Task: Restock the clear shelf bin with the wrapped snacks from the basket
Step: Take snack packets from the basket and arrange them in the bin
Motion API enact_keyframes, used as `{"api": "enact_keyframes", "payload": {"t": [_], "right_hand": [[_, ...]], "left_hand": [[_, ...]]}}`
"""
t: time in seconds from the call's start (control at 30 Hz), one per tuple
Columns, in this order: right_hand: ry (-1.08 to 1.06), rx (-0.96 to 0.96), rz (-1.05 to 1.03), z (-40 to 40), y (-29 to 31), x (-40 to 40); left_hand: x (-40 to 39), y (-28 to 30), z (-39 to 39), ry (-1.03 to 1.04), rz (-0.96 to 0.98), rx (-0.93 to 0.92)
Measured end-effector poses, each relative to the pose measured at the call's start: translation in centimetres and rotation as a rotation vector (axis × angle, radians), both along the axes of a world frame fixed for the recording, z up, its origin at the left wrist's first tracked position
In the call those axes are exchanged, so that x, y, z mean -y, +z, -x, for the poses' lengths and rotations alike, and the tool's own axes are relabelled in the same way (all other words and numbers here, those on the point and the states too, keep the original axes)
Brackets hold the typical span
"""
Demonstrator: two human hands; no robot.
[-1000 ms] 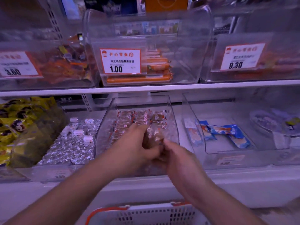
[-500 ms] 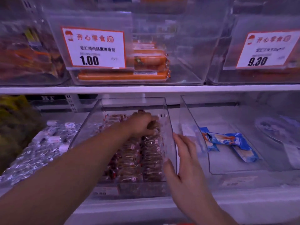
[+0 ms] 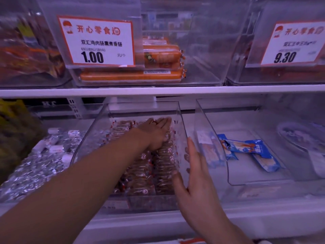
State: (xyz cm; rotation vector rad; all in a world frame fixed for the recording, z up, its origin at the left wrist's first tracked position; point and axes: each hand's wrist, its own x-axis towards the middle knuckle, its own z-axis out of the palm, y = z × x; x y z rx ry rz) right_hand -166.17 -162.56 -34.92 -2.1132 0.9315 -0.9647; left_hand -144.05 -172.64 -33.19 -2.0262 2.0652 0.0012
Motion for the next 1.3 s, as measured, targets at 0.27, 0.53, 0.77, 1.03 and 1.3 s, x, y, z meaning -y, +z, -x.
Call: {"api": "enact_keyframes", "payload": {"t": [0.27, 0.53, 0.77, 1.03, 1.3], "right_hand": [[0.003, 0.000, -0.014, 0.0, -0.4, 0.2], [-0.004, 0.002, -0.012, 0.0, -0.6, 0.2], [-0.003, 0.015, -0.021, 0.0, -0.7, 0.3], [-0.020, 0.037, 0.008, -0.3, -0.8, 0.1], [0.011, 0.040, 0.004, 0.0, -0.7, 0.1]], "left_hand": [[0.2, 1.4, 0.7, 0.022, -0.028, -0.020], [-2.7, 1.8, -0.5, -0.089, 0.346, -0.194], [-2.8, 0.6, -1.0, -0.057, 0.423, -0.204], [-1.4, 0.6, -0.3, -0.091, 0.439, -0.116], [-2.4, 0.6, -1.0, -0.108, 0.369, -0.178]]}}
